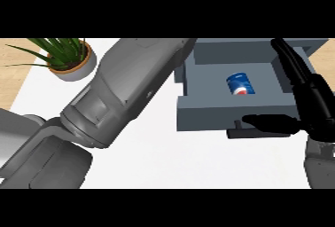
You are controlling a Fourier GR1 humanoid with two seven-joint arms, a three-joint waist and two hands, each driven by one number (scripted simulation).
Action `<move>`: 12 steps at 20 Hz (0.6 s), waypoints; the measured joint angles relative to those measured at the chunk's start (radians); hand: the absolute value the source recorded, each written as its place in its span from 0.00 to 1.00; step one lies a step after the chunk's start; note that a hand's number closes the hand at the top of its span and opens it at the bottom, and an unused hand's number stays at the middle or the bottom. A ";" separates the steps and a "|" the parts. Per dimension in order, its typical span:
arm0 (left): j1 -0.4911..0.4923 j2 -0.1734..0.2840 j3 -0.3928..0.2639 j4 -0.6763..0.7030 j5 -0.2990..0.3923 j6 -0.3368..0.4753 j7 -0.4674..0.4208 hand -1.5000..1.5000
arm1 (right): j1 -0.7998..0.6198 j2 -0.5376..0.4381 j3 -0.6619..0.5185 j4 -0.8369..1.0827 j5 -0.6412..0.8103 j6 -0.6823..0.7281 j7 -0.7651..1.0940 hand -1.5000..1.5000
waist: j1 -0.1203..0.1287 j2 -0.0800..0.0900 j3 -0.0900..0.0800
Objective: Pick up the can, place it into the drawer and close the drawer
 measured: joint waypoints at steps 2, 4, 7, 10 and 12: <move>-0.007 0.003 0.004 0.014 -0.007 -0.005 -0.004 0.00 | -0.017 0.002 0.026 0.065 0.056 -0.027 -0.025 0.00 | 0.005 -0.001 0.000; -0.007 0.001 0.005 0.016 -0.010 -0.013 -0.001 0.00 | -0.054 0.010 0.053 0.148 0.118 -0.052 -0.034 0.00 | 0.013 -0.002 0.000; 0.000 0.008 0.015 0.010 -0.012 -0.029 0.001 0.00 | -0.102 0.026 0.080 0.273 0.197 -0.107 -0.058 0.00 | 0.025 -0.005 0.000; 0.006 0.029 0.025 0.003 -0.014 -0.047 0.009 0.00 | -0.153 0.051 0.091 0.411 0.253 -0.179 -0.100 0.00 | 0.035 -0.007 0.000; 0.005 0.034 0.028 0.004 -0.021 -0.047 0.014 0.00 | -0.206 0.068 0.088 0.503 0.280 -0.214 -0.116 0.00 | 0.037 -0.007 0.000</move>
